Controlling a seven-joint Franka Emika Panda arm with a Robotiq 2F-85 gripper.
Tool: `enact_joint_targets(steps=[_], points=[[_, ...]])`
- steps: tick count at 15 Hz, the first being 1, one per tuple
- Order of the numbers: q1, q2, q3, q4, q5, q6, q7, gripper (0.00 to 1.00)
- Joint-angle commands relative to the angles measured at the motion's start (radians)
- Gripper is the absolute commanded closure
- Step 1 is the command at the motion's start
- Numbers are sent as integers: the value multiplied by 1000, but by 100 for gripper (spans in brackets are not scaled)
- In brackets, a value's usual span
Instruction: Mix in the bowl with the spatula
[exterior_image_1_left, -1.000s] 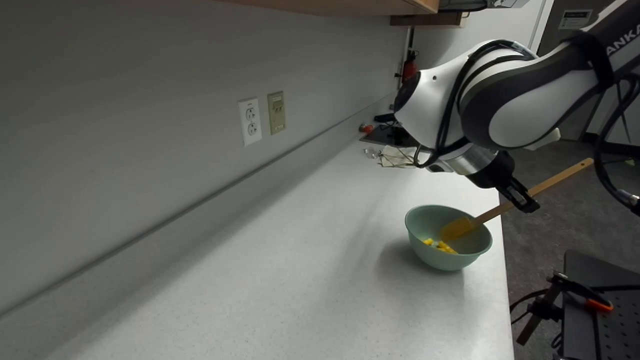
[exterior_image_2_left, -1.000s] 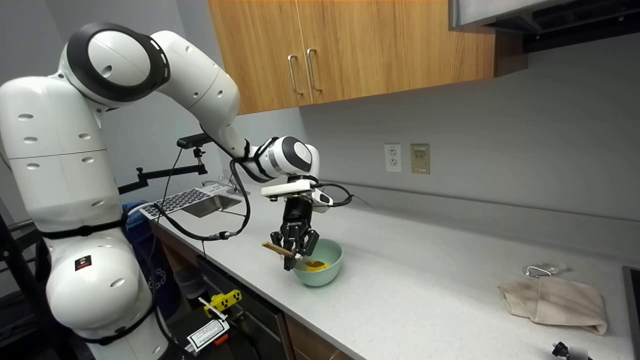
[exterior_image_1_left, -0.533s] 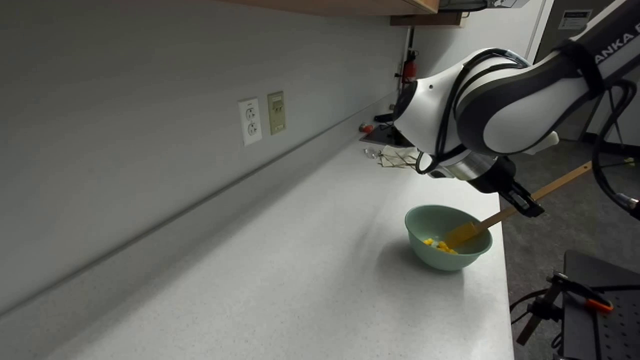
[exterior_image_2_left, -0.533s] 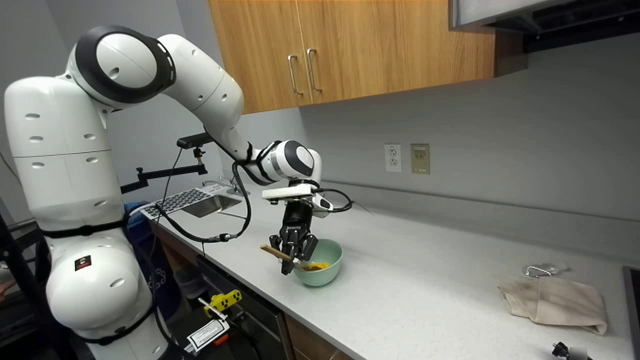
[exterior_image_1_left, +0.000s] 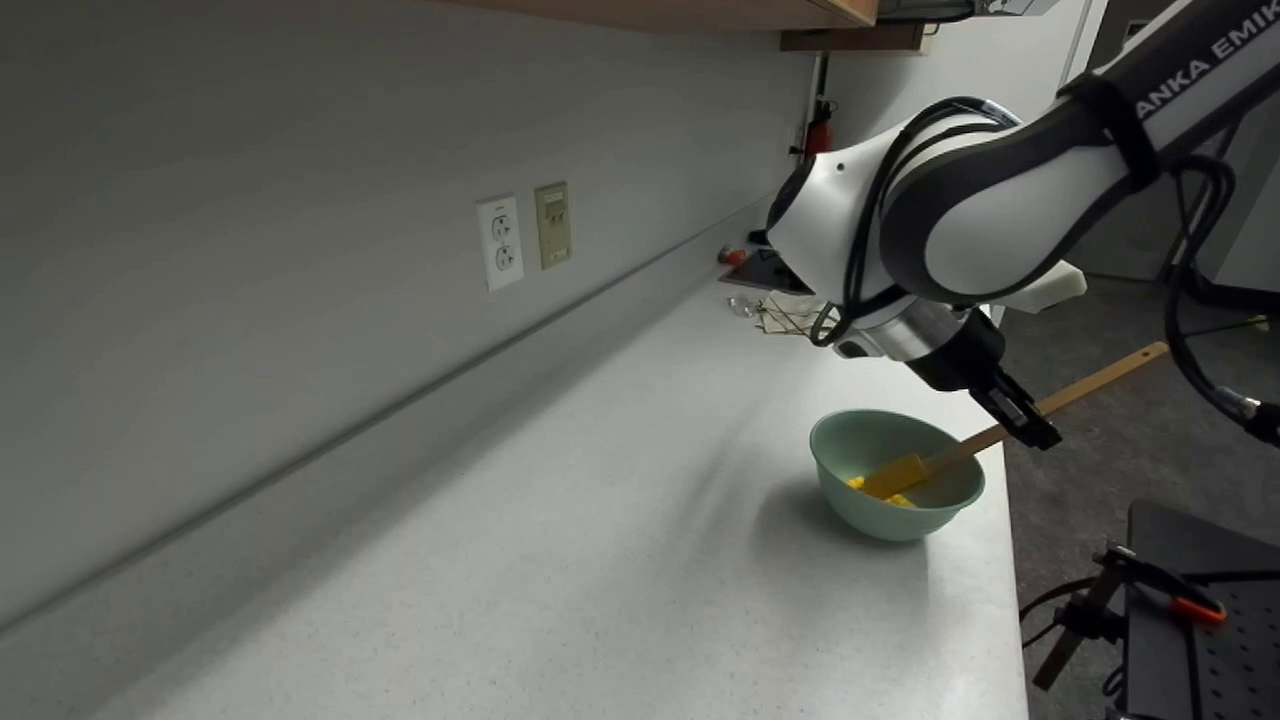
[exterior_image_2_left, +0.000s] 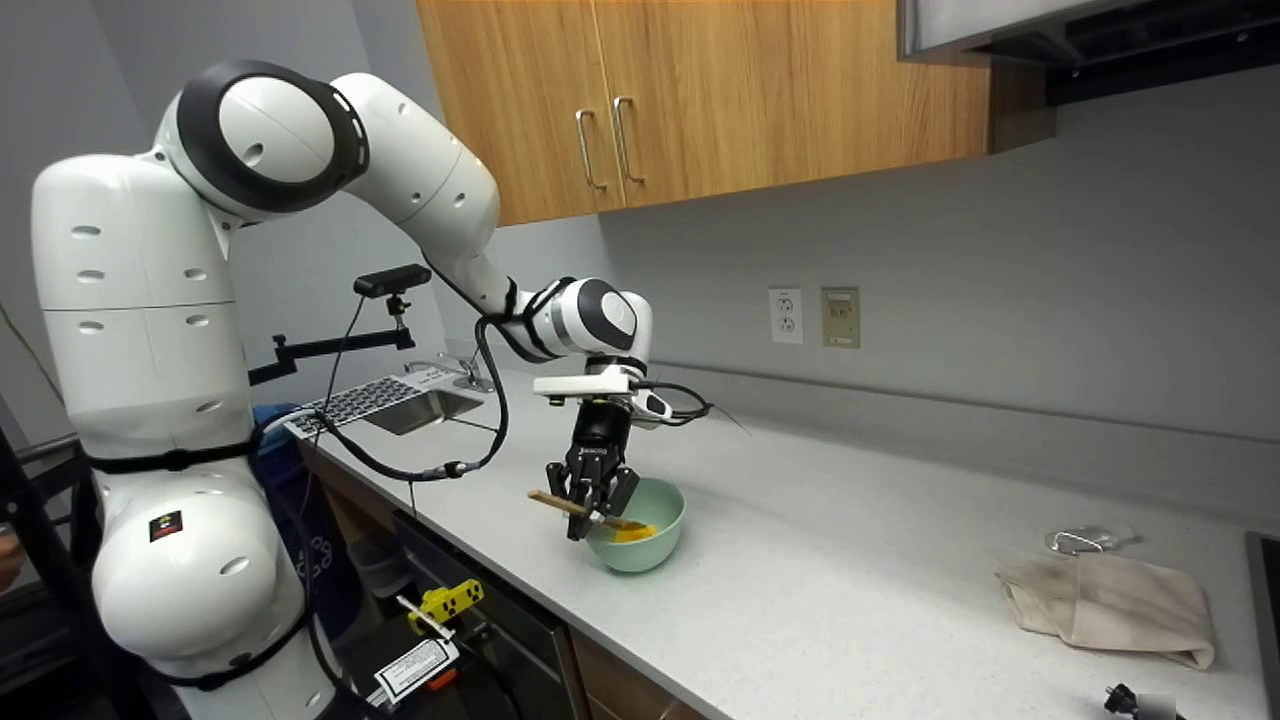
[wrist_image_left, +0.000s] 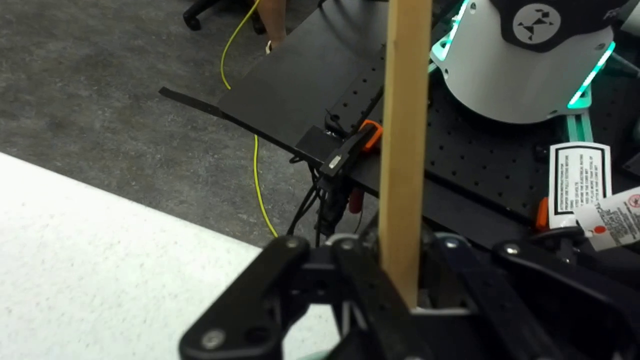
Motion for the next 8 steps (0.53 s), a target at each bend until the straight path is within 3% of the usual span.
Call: enact_joint_targets(steps=[1,8], points=[[-8,-11,4,51,45,10,-46,98],[-12,-31,-6,39,32,3,-41,98]])
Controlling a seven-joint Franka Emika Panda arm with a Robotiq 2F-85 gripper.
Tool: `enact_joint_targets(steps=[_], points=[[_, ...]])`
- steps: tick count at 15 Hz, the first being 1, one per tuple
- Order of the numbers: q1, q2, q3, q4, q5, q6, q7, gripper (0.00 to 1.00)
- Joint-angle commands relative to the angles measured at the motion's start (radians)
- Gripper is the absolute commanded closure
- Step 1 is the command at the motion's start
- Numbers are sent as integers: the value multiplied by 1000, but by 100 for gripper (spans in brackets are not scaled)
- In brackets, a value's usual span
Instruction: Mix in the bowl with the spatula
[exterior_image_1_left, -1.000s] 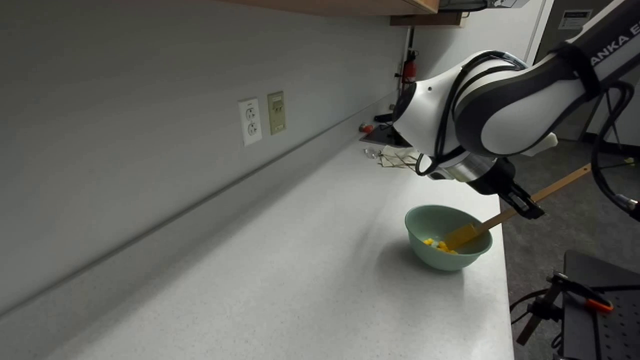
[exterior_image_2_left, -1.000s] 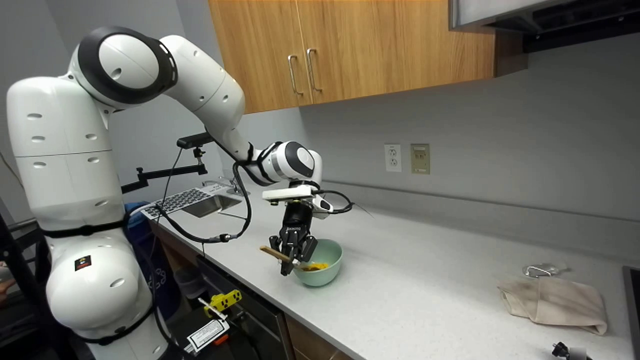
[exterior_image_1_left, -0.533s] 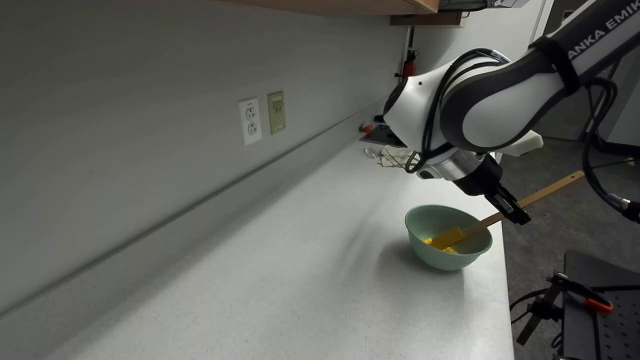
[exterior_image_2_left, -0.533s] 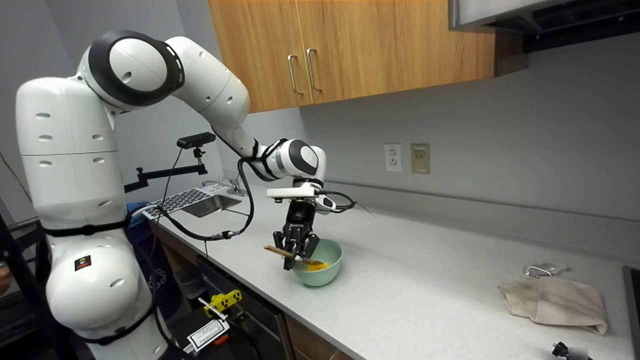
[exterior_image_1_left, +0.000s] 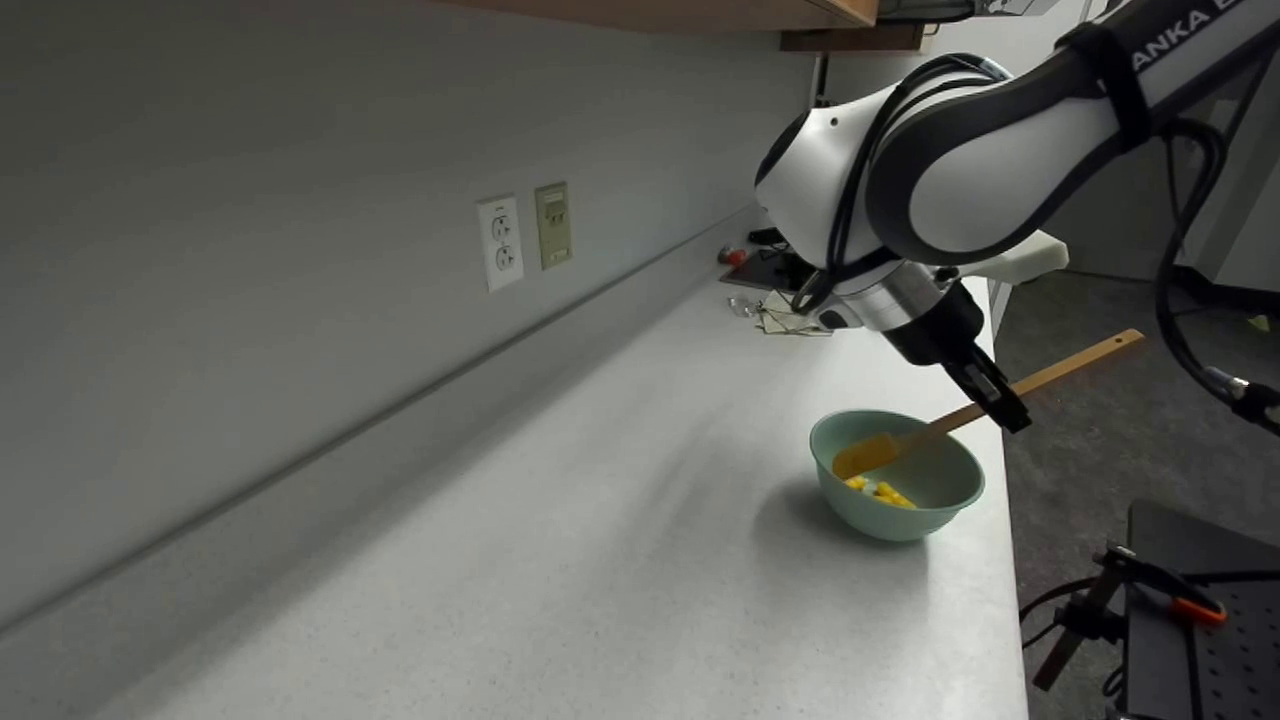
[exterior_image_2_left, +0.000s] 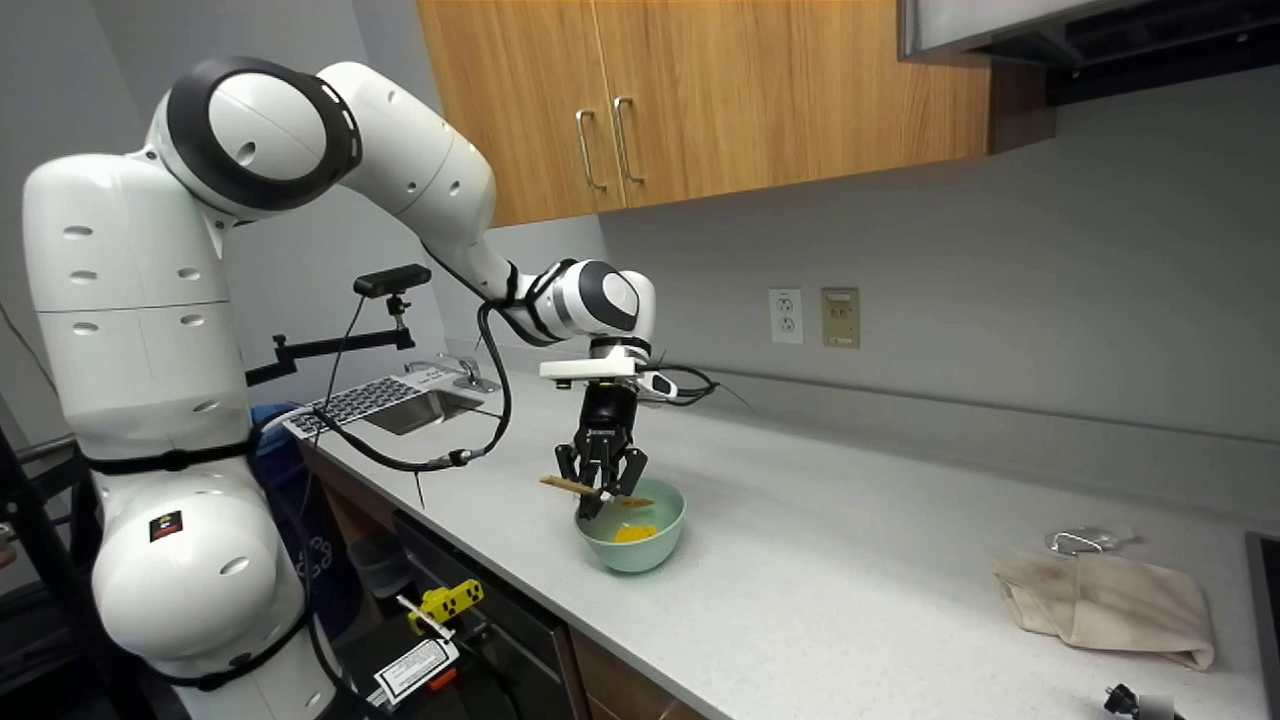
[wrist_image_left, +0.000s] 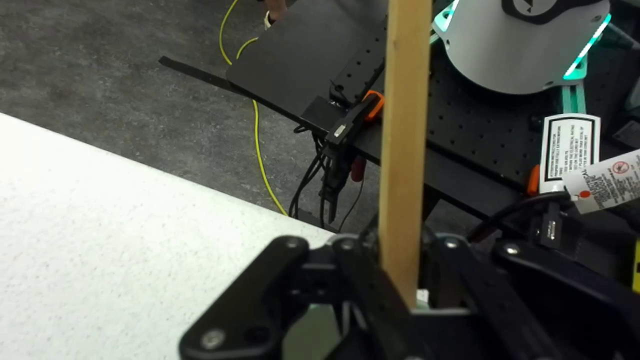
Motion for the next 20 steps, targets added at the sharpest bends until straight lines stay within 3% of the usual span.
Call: enact_joint_targets(steps=[1,10,20], points=[[-10,-11,-7,-12,3,-8,-15,98],[-8,32,-19,-23,-49,-72,5,98],[-18,89,-19,-6,-51,-40,-18,98]])
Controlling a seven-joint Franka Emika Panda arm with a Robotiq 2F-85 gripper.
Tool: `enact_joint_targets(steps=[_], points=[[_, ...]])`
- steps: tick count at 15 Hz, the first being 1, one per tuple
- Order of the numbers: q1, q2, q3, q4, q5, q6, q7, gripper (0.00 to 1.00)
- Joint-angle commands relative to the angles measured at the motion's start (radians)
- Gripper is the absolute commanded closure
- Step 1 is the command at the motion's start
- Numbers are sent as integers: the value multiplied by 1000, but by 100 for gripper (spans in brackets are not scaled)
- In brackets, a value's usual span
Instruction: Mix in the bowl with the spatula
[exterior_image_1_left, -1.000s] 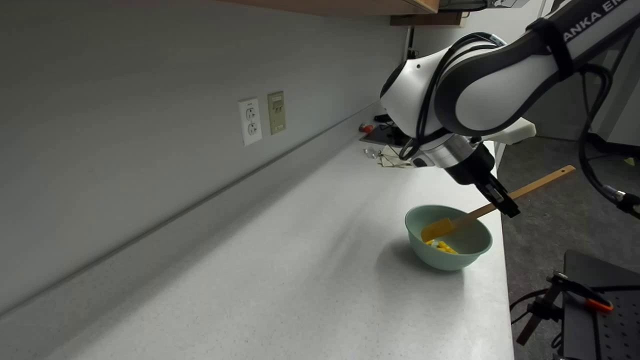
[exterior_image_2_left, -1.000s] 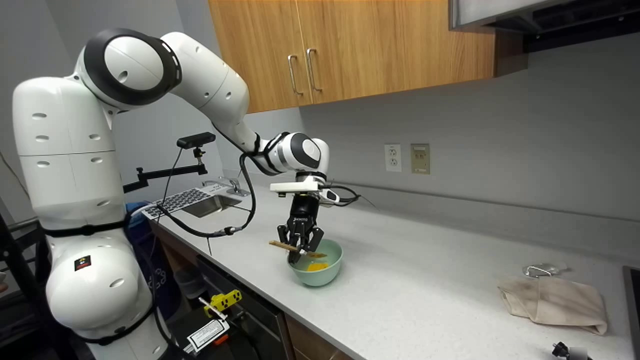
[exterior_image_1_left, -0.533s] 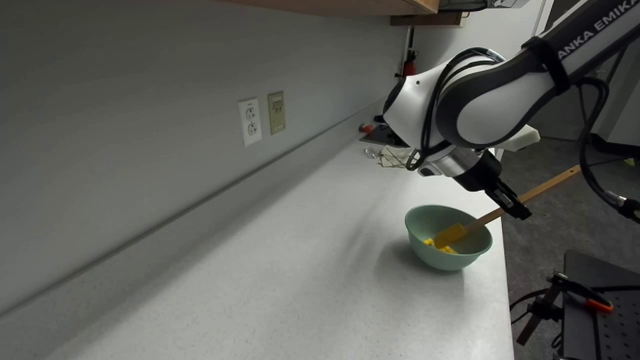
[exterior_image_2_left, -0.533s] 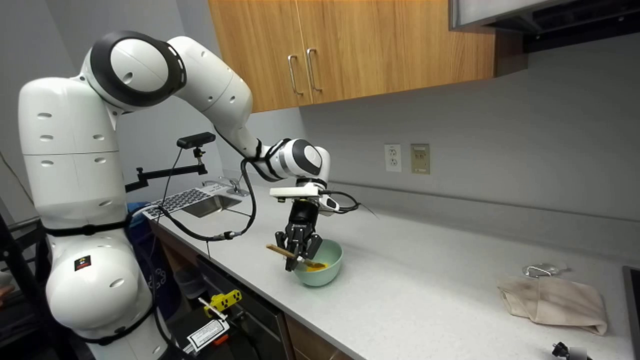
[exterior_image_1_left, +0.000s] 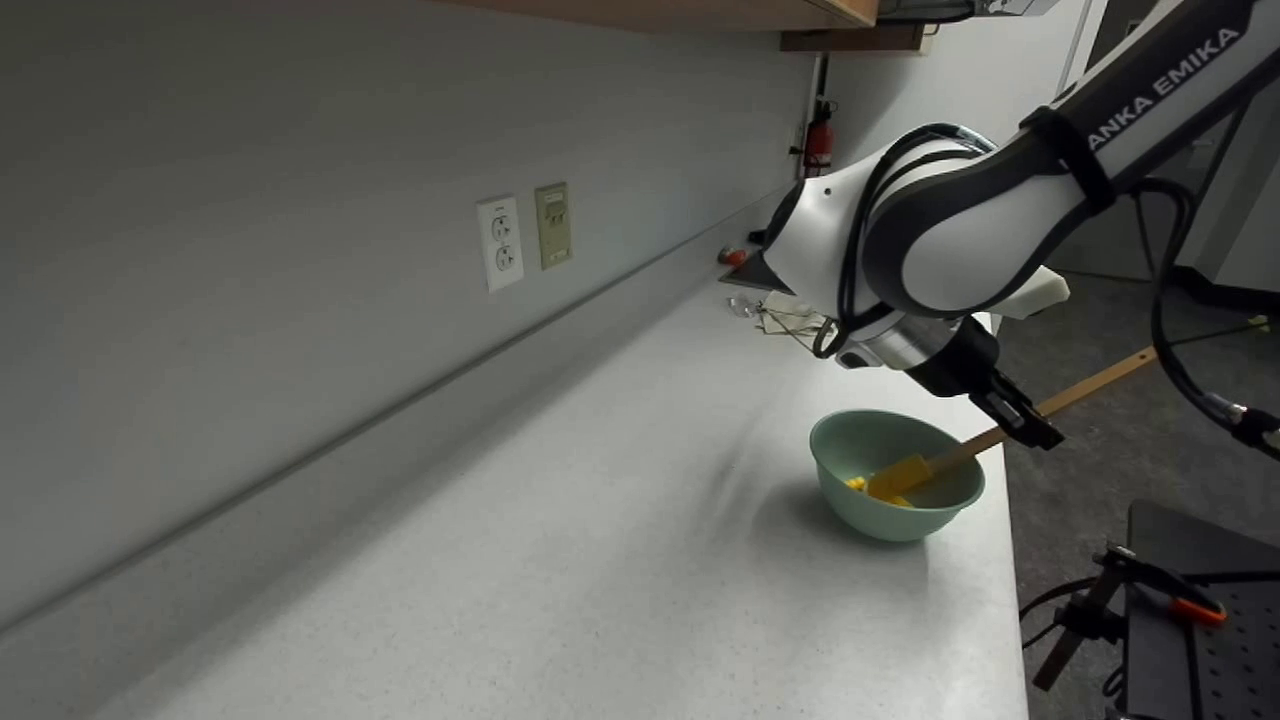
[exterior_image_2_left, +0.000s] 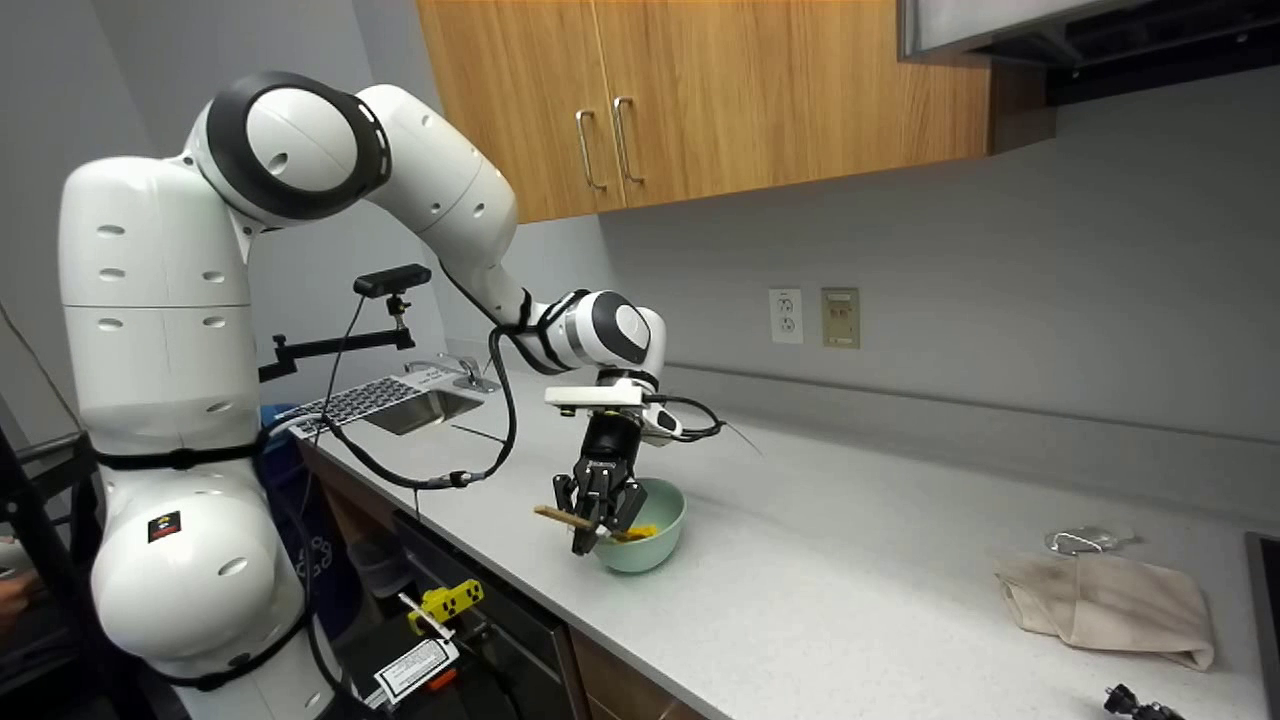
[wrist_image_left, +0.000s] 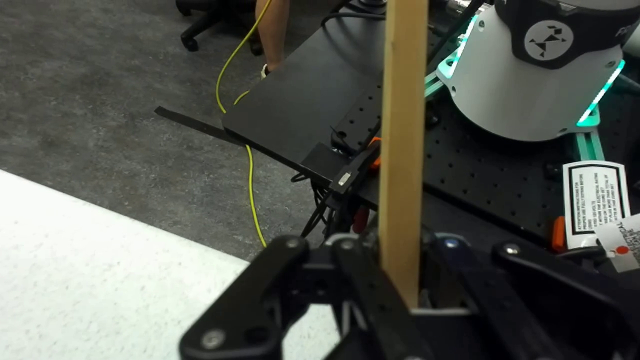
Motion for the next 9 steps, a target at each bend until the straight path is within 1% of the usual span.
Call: enact_joint_targets(steps=[1,5,9], points=[[-12,12,4,18,-1,11,-33,98],[-13,-9,9,18,6,44,-58,98],[-7,-27,14,16,-3,42,-78,98]])
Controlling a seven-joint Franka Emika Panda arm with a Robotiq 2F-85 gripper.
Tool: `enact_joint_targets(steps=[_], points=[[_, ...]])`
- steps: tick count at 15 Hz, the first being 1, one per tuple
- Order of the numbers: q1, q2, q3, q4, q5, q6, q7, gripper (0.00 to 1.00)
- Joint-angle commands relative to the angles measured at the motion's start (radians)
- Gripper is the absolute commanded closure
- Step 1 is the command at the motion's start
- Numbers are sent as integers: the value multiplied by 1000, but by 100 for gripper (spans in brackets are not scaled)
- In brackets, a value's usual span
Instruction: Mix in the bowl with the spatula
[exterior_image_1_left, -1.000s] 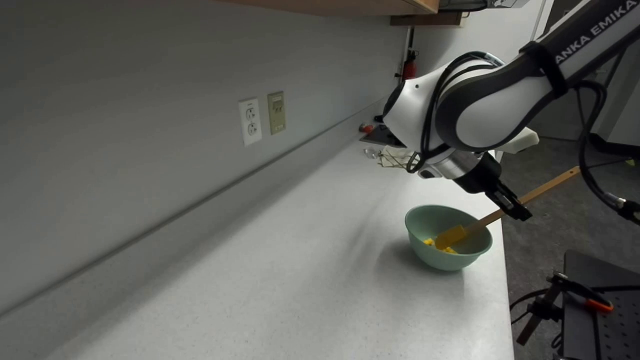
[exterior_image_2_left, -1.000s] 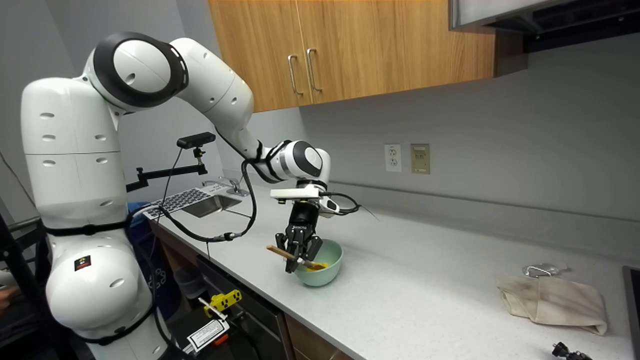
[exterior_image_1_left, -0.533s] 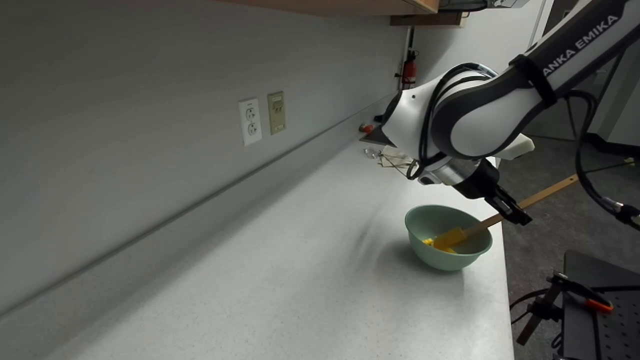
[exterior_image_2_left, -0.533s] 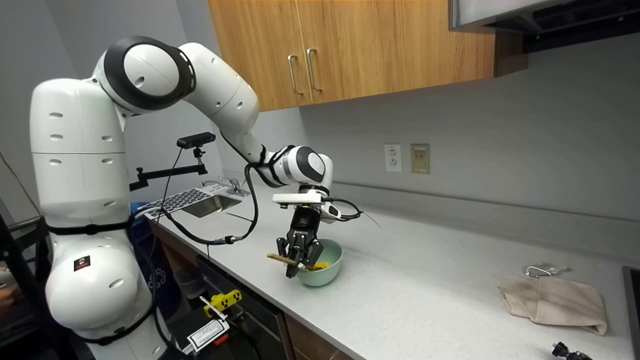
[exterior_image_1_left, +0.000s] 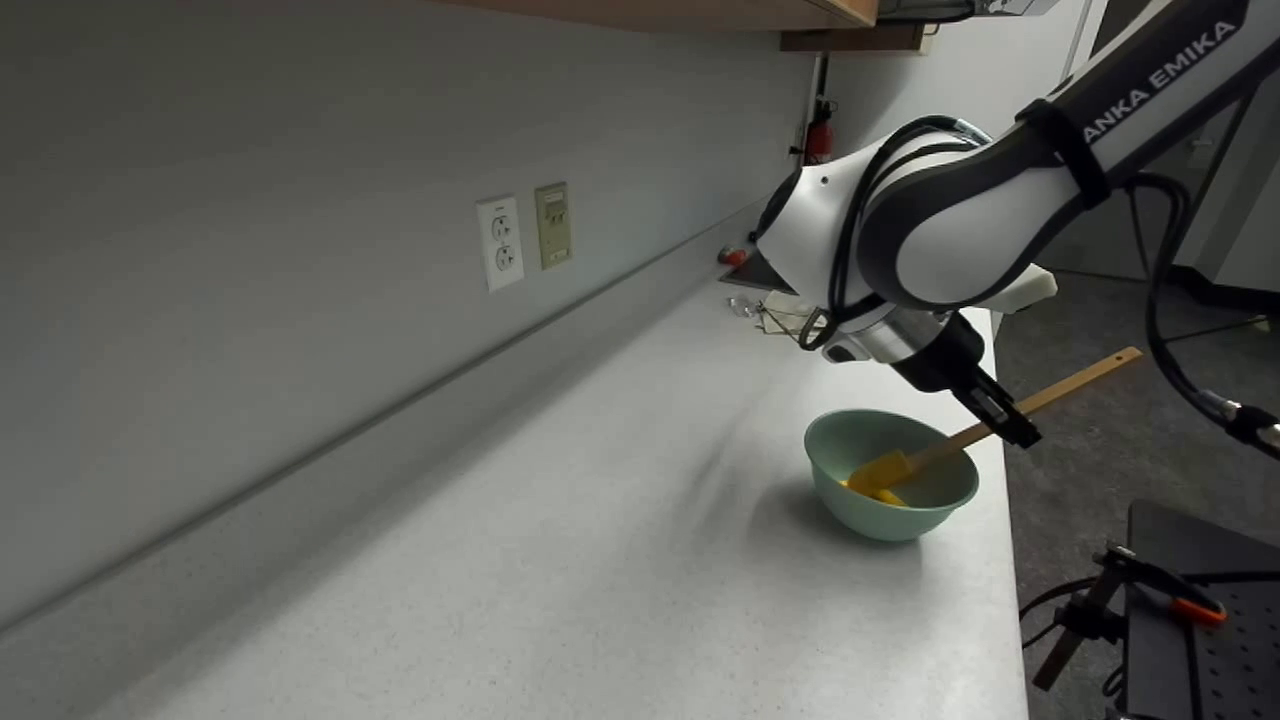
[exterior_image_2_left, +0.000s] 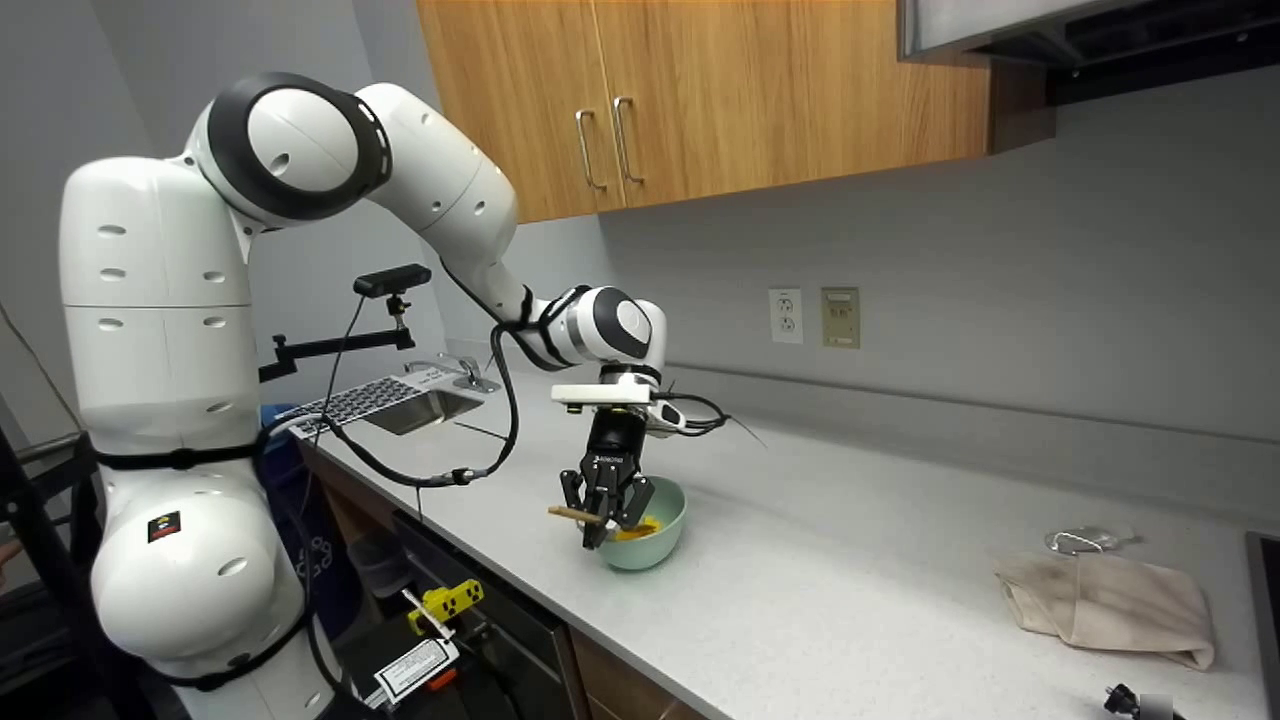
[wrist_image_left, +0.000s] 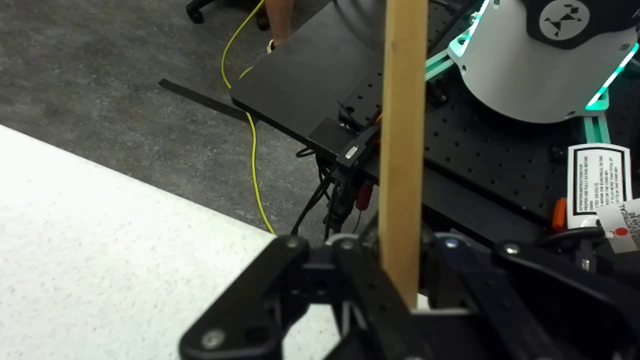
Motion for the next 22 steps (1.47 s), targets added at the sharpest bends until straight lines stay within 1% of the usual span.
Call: enact_joint_targets(steps=[1,4,7,9,11,17,22], points=[[-2,-36,12,-5,-11,-9,-34,98],[8,-51,19,-11,-34,-65,-29,98],[23,-45,29,3,-72,-181,-25,98],[28,-35,36,11,-93,-223,-27,98],[24,-12,39,19,-98,-228,-29,98],[11,69,38,73,-73,-165,-34,98],[5,93,40,113,-60,-145,-50,98]])
